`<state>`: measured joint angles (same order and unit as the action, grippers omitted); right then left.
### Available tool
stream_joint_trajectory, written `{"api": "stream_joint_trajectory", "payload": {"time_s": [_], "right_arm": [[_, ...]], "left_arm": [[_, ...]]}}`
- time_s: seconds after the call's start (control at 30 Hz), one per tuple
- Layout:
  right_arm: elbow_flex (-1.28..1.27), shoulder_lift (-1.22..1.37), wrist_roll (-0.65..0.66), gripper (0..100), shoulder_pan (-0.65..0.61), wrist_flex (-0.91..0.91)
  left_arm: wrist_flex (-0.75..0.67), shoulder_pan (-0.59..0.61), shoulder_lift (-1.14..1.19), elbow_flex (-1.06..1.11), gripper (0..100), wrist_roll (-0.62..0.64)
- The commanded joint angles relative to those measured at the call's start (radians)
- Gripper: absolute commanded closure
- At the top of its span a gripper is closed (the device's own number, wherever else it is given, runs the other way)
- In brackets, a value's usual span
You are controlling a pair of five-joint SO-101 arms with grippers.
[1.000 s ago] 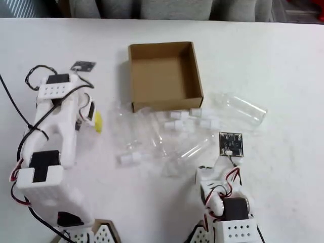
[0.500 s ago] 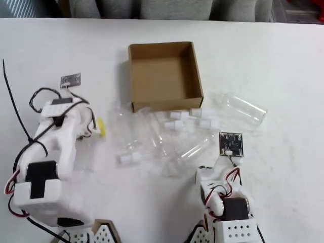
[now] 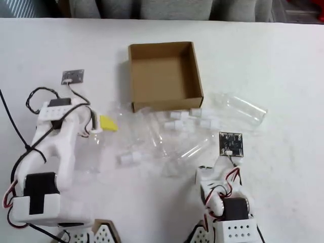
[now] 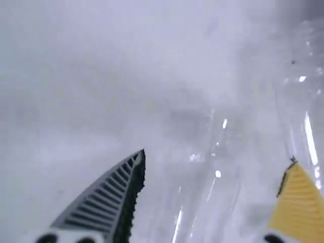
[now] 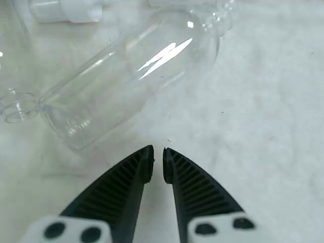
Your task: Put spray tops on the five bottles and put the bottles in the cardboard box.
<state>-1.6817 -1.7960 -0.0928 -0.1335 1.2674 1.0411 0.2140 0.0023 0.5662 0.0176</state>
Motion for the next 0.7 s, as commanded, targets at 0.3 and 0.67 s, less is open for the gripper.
{"api": "stream_joint_trajectory", "payload": {"time_s": [0.3,0.67], "right_arm": [[-0.009,-0.005,-0.002,98.2,0.005,0.004],[-0.009,-0.005,-0.002,98.2,0.005,0.004]], "left_arm": [[0.129,-0.064,-0.047,-0.147,60,-0.19],[0.121,-0.059,-0.039,-0.157,66,-0.198]]}}
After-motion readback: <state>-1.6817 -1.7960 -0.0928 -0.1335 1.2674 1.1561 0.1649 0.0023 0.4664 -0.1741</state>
